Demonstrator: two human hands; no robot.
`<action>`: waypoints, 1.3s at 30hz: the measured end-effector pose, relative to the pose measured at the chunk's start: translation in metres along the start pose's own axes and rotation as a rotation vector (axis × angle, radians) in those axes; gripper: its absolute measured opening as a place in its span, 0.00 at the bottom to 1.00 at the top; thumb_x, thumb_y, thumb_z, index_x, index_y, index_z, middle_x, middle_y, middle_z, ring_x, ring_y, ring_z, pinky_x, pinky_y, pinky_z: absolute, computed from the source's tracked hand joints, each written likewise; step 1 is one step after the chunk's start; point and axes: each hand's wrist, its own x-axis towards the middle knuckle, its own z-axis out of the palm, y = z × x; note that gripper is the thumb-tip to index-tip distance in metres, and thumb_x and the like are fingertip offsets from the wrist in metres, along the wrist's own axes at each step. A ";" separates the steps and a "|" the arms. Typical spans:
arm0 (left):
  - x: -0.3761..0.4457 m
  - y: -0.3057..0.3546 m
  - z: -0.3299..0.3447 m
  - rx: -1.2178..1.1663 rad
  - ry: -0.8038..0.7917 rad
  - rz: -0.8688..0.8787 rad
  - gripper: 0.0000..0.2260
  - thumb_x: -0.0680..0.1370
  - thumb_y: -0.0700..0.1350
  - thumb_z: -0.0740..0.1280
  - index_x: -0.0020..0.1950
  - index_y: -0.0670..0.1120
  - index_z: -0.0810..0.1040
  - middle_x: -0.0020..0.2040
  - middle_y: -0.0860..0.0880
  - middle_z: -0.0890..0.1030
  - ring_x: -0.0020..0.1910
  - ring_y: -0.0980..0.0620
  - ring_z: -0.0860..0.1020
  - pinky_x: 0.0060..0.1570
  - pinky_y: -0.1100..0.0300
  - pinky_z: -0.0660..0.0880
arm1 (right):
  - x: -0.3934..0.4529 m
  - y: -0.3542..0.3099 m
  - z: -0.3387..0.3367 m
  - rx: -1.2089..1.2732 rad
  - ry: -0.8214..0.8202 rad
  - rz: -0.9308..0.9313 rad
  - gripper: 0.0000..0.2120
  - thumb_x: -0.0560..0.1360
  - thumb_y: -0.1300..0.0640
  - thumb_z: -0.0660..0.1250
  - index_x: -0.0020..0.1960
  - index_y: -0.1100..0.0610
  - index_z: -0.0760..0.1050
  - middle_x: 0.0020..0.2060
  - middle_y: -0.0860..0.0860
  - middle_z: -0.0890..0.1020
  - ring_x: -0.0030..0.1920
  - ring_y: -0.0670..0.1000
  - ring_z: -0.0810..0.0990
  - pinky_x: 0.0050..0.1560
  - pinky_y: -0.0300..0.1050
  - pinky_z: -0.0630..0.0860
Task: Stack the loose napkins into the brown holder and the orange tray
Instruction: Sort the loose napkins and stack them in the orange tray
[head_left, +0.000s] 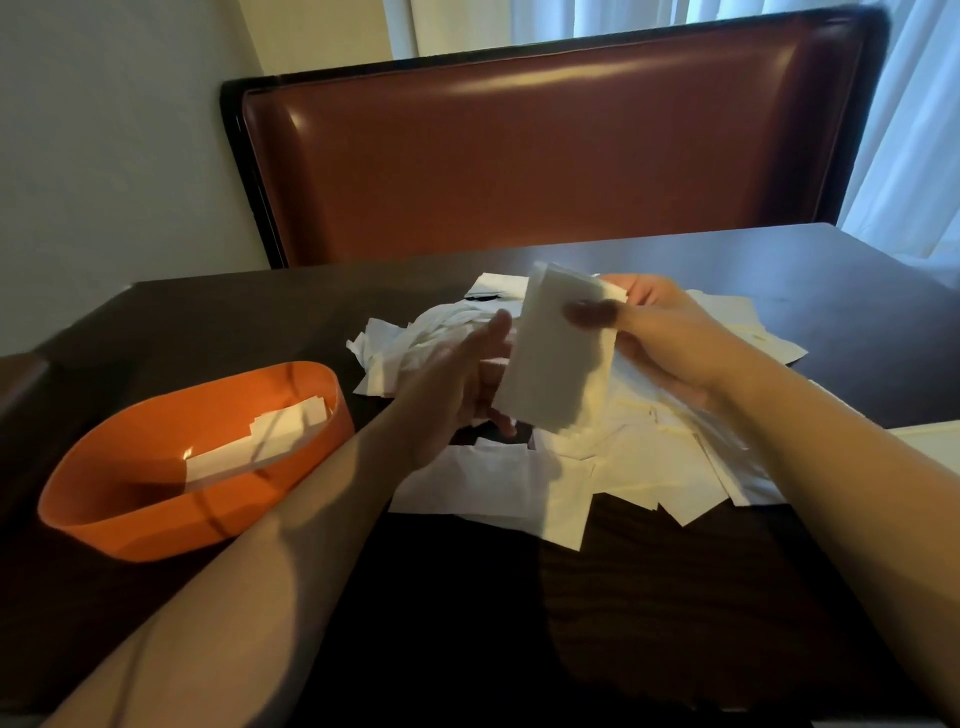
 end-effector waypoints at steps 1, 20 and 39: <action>-0.001 0.001 -0.001 -0.051 -0.088 -0.047 0.20 0.78 0.63 0.60 0.54 0.50 0.83 0.49 0.41 0.83 0.46 0.40 0.80 0.35 0.55 0.79 | -0.001 -0.003 0.004 0.020 -0.022 -0.002 0.10 0.70 0.55 0.70 0.47 0.60 0.81 0.41 0.50 0.85 0.46 0.47 0.83 0.47 0.38 0.78; 0.002 0.003 0.003 -0.408 0.170 -0.058 0.10 0.80 0.50 0.63 0.61 0.53 0.78 0.56 0.43 0.84 0.53 0.47 0.84 0.59 0.45 0.77 | 0.006 0.016 0.002 -1.189 -0.018 0.363 0.19 0.74 0.41 0.71 0.51 0.57 0.79 0.44 0.52 0.81 0.46 0.53 0.77 0.49 0.49 0.72; 0.000 0.004 0.006 -0.347 0.100 -0.178 0.22 0.80 0.63 0.56 0.62 0.50 0.76 0.52 0.42 0.84 0.47 0.44 0.84 0.45 0.46 0.82 | -0.006 -0.014 0.024 -0.141 -0.023 -0.075 0.05 0.74 0.59 0.72 0.51 0.56 0.83 0.44 0.50 0.86 0.44 0.45 0.84 0.43 0.37 0.79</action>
